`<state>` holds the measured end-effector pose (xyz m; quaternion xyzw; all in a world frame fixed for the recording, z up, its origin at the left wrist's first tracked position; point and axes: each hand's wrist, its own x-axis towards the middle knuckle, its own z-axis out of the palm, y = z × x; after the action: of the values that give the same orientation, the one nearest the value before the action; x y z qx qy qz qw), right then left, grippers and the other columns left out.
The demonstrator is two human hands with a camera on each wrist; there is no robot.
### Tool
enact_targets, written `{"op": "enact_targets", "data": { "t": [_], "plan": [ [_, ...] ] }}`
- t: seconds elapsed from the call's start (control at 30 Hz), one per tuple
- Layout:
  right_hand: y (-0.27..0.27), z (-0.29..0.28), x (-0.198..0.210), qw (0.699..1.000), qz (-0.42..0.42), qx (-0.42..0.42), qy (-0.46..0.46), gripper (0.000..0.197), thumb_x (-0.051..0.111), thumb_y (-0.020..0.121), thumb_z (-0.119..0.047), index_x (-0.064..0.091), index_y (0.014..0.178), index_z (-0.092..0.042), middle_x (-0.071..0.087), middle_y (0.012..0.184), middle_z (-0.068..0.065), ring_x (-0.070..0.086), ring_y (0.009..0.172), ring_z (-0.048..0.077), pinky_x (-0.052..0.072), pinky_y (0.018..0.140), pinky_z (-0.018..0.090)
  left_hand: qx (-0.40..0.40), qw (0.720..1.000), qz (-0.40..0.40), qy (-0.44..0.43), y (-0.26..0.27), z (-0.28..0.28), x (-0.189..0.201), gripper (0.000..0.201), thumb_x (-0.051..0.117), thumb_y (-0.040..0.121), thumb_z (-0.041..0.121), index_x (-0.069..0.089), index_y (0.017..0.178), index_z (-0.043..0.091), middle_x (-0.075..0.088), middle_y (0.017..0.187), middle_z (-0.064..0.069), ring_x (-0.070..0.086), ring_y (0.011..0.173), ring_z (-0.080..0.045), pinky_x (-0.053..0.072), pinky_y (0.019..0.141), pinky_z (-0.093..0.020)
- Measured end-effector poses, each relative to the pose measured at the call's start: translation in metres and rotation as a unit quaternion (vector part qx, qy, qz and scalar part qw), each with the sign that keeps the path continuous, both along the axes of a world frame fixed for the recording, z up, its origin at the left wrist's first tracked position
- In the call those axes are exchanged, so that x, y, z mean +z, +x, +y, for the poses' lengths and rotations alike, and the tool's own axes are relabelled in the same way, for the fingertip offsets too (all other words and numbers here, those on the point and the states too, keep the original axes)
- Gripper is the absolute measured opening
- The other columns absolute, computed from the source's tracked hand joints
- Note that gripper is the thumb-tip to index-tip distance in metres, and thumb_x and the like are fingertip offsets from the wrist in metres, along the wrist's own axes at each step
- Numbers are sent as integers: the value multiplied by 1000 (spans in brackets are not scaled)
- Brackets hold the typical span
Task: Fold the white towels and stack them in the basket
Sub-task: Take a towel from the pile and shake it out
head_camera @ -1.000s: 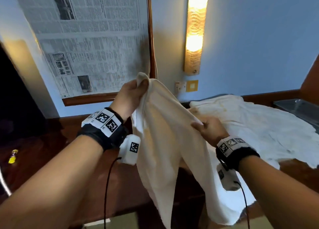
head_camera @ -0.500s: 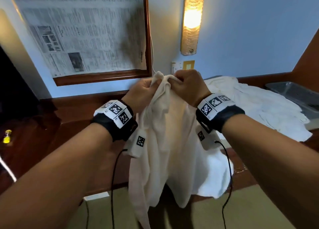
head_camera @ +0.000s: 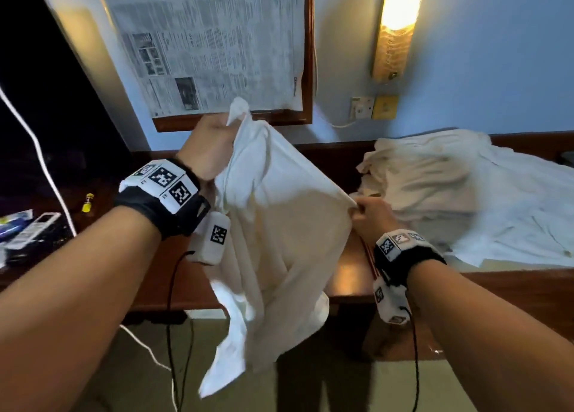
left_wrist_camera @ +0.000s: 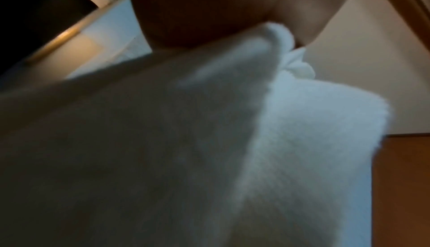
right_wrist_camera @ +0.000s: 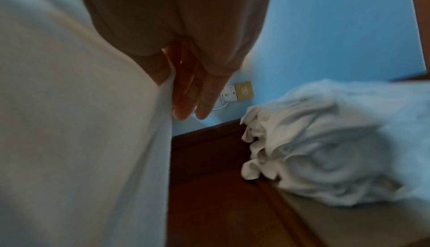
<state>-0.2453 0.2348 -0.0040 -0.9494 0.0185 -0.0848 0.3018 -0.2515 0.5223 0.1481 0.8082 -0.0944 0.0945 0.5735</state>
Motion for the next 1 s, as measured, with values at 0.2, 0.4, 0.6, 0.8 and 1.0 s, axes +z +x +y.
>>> {"op": "enact_targets", "data": {
  "t": [0.2, 0.4, 0.6, 0.8, 1.0],
  "plan": [
    [13, 51, 72, 928, -121, 106, 335, 21, 53, 81, -2, 69, 82, -15, 68, 87, 1, 63, 82, 9, 51, 77, 21, -8, 991, 69, -116, -24, -8, -17, 48, 51, 99, 1, 72, 58, 15, 69, 61, 2, 65, 56, -11, 51, 61, -23],
    [17, 79, 133, 932, -197, 245, 182, 10, 65, 88, -11, 66, 78, -13, 67, 79, 2, 63, 78, 20, 52, 73, 37, -2, 981, 58, -183, -39, -56, -23, 24, 51, 101, 5, 68, 84, 10, 69, 78, -5, 61, 76, -23, 48, 79, -35],
    [-5, 58, 129, 937, -190, 282, 81, 30, 72, 87, -31, 60, 78, -5, 60, 73, 10, 52, 67, 21, 40, 63, 36, 48, 994, -38, -95, -17, -40, 4, 20, 63, 94, 29, 63, 84, 12, 64, 85, -7, 56, 88, -24, 45, 84, -42],
    [2, 15, 63, 975, -86, 200, 40, 35, 67, 89, -32, 49, 63, -19, 50, 62, -5, 46, 59, 14, 32, 55, 27, 92, 992, -78, 37, -18, -22, 25, 59, 46, 100, 54, 63, 90, -1, 64, 89, -25, 59, 85, -23, 51, 83, -50],
    [8, -14, 23, 994, -37, 87, 59, 30, 66, 92, -15, 56, 65, -16, 54, 65, 1, 51, 65, 22, 34, 62, 29, 139, 987, -60, 56, -19, 30, 23, 58, 49, 95, 58, 66, 93, 2, 71, 97, -17, 67, 90, -30, 51, 95, -52]
  ]
}}
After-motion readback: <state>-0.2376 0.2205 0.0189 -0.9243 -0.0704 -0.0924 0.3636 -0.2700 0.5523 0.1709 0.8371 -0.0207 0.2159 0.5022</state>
